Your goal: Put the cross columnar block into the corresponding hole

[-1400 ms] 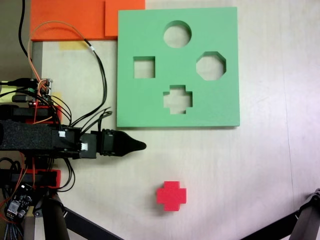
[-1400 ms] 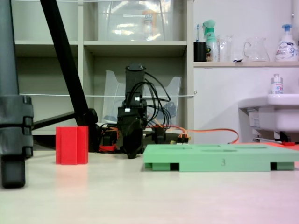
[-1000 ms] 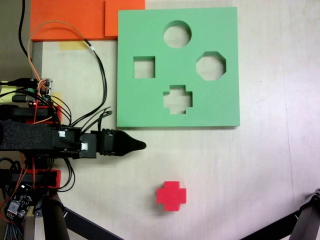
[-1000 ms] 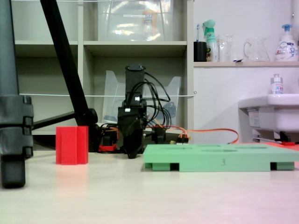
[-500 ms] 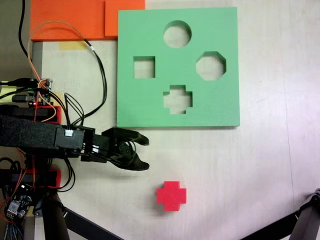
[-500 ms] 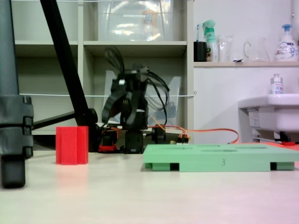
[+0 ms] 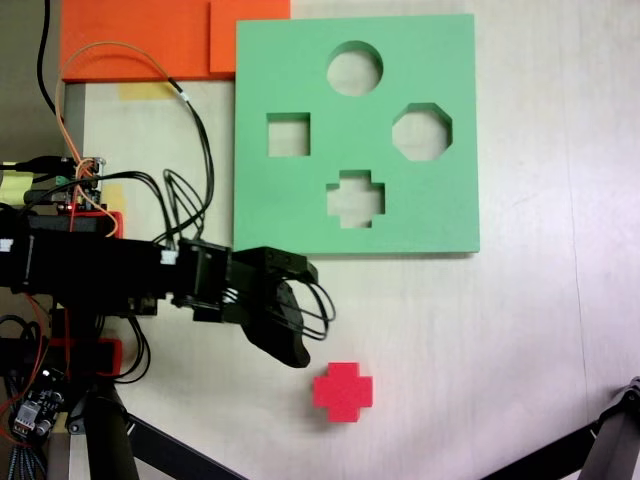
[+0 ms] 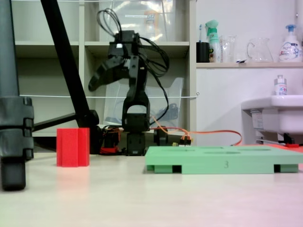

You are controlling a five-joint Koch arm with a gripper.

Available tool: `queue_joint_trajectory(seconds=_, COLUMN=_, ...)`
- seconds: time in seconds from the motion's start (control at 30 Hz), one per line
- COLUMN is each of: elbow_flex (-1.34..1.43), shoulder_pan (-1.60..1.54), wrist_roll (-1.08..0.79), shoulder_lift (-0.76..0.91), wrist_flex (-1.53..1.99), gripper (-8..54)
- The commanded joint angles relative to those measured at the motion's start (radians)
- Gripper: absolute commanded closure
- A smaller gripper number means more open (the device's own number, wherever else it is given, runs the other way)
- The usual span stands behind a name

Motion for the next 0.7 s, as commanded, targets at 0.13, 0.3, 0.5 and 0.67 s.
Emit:
queue_joint_trajectory(seconds=0.13, elbow_flex=-0.164, shoulder_pan=0.107, wrist_roll=-0.135, shoulder_lift=-0.172, wrist_flex=0.058, gripper=-6.7)
queue_joint_trajectory(seconds=0.3, elbow_flex=-0.21, shoulder_pan=0.163, wrist_roll=-0.183, shoulder_lift=-0.276, wrist_flex=0.058, gripper=-6.6)
queue_joint_trajectory(seconds=0.5, elbow_flex=-0.255, shoulder_pan=0.199, wrist_roll=-0.198, shoulder_lift=-0.373, wrist_flex=0.058, gripper=-6.6)
queue_joint_trajectory(seconds=0.67, elbow_flex=-0.278, shoulder_pan=0.235, wrist_roll=-0.202, shoulder_lift=-0.41, wrist_flex=0.057, gripper=-6.6)
